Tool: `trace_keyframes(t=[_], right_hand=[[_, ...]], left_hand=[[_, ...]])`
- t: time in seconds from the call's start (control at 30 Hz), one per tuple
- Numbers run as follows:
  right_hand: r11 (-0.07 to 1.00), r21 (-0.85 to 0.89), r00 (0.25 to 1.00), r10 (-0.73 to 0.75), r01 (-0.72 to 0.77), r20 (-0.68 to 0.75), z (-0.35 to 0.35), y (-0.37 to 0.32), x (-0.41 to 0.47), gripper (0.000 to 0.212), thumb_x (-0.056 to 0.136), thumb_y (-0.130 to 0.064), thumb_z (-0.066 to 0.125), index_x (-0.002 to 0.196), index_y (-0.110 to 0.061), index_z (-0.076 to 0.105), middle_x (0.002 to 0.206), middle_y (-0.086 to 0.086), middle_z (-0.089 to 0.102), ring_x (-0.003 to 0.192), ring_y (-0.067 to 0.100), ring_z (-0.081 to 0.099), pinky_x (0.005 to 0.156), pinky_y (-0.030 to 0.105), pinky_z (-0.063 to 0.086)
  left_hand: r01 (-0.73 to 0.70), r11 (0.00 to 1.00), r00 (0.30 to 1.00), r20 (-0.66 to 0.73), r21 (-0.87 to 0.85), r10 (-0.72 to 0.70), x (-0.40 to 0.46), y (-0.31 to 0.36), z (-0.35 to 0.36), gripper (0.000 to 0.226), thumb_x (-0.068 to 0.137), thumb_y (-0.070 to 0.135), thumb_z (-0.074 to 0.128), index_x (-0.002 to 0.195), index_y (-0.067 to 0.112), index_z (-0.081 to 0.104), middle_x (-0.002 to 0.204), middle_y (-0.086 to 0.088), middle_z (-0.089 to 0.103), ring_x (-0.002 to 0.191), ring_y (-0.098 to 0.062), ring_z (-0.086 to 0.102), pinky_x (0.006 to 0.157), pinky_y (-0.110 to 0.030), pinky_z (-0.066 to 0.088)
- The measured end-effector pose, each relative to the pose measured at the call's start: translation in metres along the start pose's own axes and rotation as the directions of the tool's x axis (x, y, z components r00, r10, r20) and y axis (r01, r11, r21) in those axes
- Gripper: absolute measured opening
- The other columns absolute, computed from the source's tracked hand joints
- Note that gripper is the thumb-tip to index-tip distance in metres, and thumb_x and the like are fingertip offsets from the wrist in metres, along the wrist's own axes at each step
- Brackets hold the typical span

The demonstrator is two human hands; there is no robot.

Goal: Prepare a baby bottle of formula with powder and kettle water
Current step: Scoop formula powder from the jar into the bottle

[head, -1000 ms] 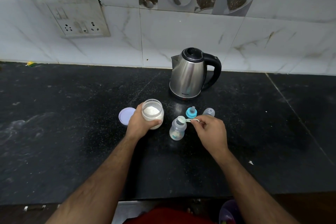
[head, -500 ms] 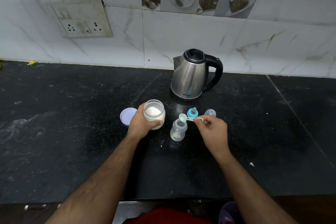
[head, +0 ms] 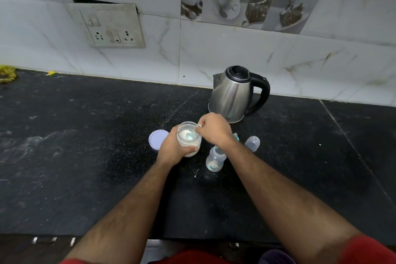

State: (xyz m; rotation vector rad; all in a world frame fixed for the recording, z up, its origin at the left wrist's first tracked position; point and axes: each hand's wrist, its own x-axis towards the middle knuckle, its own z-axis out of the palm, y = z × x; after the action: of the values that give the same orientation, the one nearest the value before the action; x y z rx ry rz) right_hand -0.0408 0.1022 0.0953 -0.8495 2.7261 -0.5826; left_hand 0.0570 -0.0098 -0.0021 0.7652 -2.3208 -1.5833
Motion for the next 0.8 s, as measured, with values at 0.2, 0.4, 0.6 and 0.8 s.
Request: trace_keyframes(t=[0.2, 0.4, 0.6, 0.8], right_hand=[[0.994, -0.109, 0.989, 0.001, 0.016, 0.147, 0.006, -0.013, 0.009, 0.013, 0.081, -0.029, 0.078, 0.08, -0.02, 0.069, 0.09, 0.0, 0.073, 0.087, 0.021, 0.067, 0.075, 0.037, 0.056], [0.978, 0.198, 0.998, 0.057, -0.06, 0.022, -0.003, 0.006, 0.011, 0.02, 0.077, -0.024, 0.081, 0.069, -0.02, 0.062, 0.063, -0.006, 0.068, 0.053, 0.012, 0.066, 0.063, 0.033, 0.058], [0.92, 0.347, 0.977, 0.209, -0.181, -0.044, -0.016, 0.049, -0.001, 0.025, 0.08, -0.014, 0.072, 0.062, -0.018, 0.054, 0.045, -0.003, 0.061, 0.043, 0.015, 0.064, 0.049, 0.028, 0.052], [0.859, 0.389, 0.931, 0.364, -0.334, -0.003, -0.01, 0.103, -0.044, 0.022, 0.078, -0.016, 0.078, 0.066, -0.011, 0.06, 0.057, 0.005, 0.065, 0.05, 0.016, 0.063, 0.056, 0.034, 0.053]], left_hand=[[0.007, 1.0, 1.0, 0.005, -0.004, -0.007, -0.003, 0.003, -0.002, 0.079, 0.059, 0.029, 0.091, 0.125, 0.036, 0.049, 0.105, 0.02, 0.064, 0.102, -0.006, 0.062, 0.085, -0.027, 0.048], [0.01, 1.0, 1.0, -0.005, 0.024, -0.01, 0.0, 0.004, -0.004, 0.082, 0.059, 0.026, 0.092, 0.129, 0.029, 0.049, 0.112, 0.013, 0.064, 0.109, -0.013, 0.061, 0.096, -0.033, 0.048], [0.03, 0.999, 0.999, -0.016, 0.029, -0.03, 0.01, 0.0, -0.019, 0.082, 0.058, 0.022, 0.094, 0.126, 0.027, 0.048, 0.114, 0.012, 0.062, 0.115, -0.016, 0.06, 0.092, -0.024, 0.042], [0.034, 0.996, 0.982, -0.186, 0.088, -0.017, -0.007, -0.004, -0.019, 0.118, 0.058, 0.033, 0.095, 0.153, 0.012, 0.029, 0.152, -0.002, 0.044, 0.141, -0.018, 0.038, 0.116, -0.032, 0.03]])
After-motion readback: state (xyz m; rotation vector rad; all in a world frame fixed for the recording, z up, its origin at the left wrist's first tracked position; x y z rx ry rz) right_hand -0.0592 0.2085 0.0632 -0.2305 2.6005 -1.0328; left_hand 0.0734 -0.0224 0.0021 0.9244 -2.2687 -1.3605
